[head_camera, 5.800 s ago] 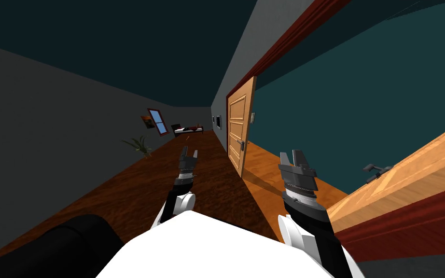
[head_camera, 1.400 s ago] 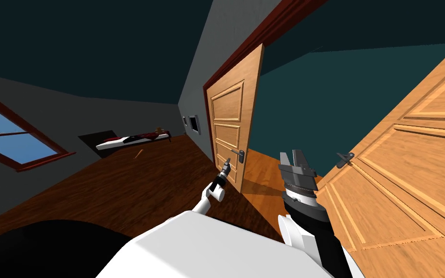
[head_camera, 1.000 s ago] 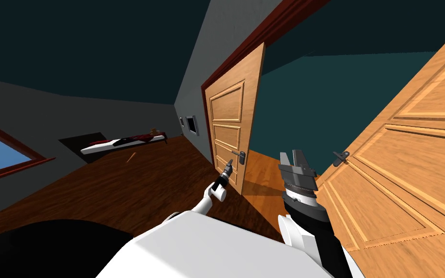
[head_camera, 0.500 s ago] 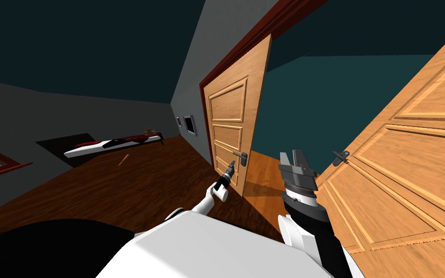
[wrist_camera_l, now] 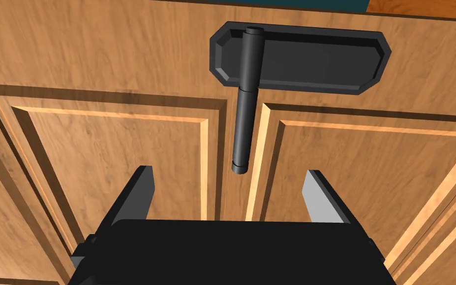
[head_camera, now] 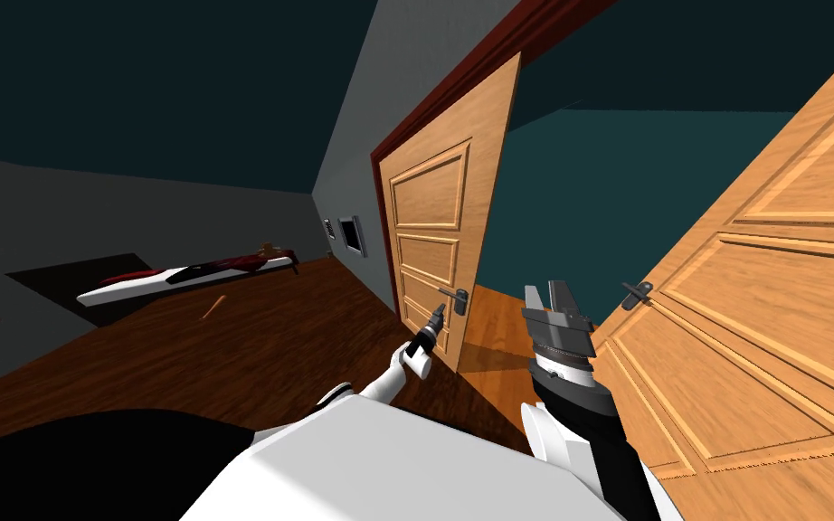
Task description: Push the door open
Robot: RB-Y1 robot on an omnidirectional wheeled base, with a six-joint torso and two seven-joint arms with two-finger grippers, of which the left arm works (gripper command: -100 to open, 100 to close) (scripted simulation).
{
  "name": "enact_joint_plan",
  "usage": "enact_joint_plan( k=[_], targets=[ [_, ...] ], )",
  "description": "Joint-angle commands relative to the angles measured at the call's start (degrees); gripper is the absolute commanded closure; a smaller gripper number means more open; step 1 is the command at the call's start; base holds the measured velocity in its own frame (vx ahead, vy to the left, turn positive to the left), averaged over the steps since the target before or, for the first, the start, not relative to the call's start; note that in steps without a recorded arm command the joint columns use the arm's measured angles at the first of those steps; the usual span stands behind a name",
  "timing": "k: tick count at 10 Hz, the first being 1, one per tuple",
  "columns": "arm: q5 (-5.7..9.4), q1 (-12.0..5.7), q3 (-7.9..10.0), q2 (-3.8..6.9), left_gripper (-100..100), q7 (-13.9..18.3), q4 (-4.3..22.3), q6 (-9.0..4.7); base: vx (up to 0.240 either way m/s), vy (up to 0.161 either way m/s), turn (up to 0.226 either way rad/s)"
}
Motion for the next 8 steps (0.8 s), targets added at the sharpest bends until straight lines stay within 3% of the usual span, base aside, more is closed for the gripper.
enact_joint_plan(
  k=[1, 3, 4, 5, 8],
  targets=[
    [0.35, -1.29, -0.75, -0.31, -100, 0.03, 2.0, 0.05, 0.099, 0.119, -0.083],
    [0.71, -2.72, -1.64, -1.13, -100, -0.24, 4.34, 0.2, 0.098, 0.107, -0.087],
    [0.58, -2.44, -1.29, -1.05, -100, -0.17, 3.95, -0.05, 0.054, 0.051, -0.021],
    [0.55, -2.58, -1.07, 0.51, -100, -0.19, 4.36, -0.17, 0.109, -0.039, -0.04],
    [0.48, -2.64, -0.69, 1.27, -100, -0.16, 4.76, -0.42, 0.186, -0.101, -0.024]
  ],
)
